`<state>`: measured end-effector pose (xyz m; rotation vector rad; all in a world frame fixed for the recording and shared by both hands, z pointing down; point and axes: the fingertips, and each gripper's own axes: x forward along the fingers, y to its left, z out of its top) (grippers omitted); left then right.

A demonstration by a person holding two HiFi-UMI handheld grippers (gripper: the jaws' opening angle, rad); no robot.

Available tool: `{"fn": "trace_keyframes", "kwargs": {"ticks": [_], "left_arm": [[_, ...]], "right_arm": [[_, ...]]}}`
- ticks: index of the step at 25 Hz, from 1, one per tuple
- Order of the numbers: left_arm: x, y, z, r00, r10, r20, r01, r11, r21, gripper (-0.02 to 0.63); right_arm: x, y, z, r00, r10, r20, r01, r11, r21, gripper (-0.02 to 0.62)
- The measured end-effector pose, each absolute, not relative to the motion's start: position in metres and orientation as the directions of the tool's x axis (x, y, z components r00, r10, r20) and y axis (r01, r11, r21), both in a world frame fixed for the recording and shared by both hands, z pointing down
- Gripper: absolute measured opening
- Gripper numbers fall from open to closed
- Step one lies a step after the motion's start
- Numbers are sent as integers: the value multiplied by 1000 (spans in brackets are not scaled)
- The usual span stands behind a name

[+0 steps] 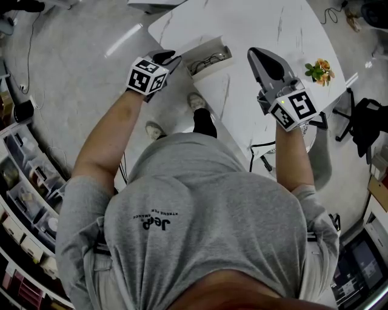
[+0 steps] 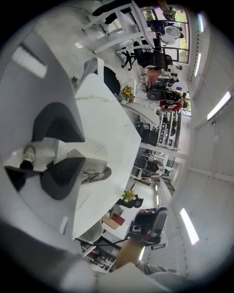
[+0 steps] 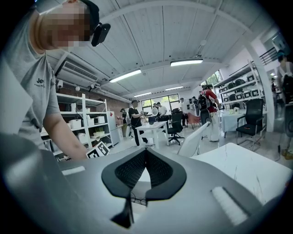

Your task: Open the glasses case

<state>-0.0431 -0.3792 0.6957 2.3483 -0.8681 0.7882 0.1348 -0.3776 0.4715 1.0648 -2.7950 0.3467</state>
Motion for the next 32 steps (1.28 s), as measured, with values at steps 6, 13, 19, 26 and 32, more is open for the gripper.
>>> {"fn": "trace_keyframes", "kwargs": {"ticks": [6,13,19,26,32], "left_arm": [[-41,-377,689,645,-415,641,-696,-666,269,156],[-51,-363,669,667,-435,605,-694,-658,293,215],[-79,-354,623,674,-520,525,-718,-629,299,238],[-139,-340,540,629,-677,383,-777,-565,278,238],[-210,-315,458,540,-809,231,-837,-490,241,207]], "right_arm": [[133,-376,470,-744,-637,201,-667,727,-164,2],[120,-374,461,-755,-626,195,-654,741,-155,2],[90,-376,442,-784,-596,172,-618,774,-134,2],[33,-379,407,-831,-537,148,-553,827,-100,2],[-34,-374,374,-882,-457,119,-466,882,-70,2]]}}
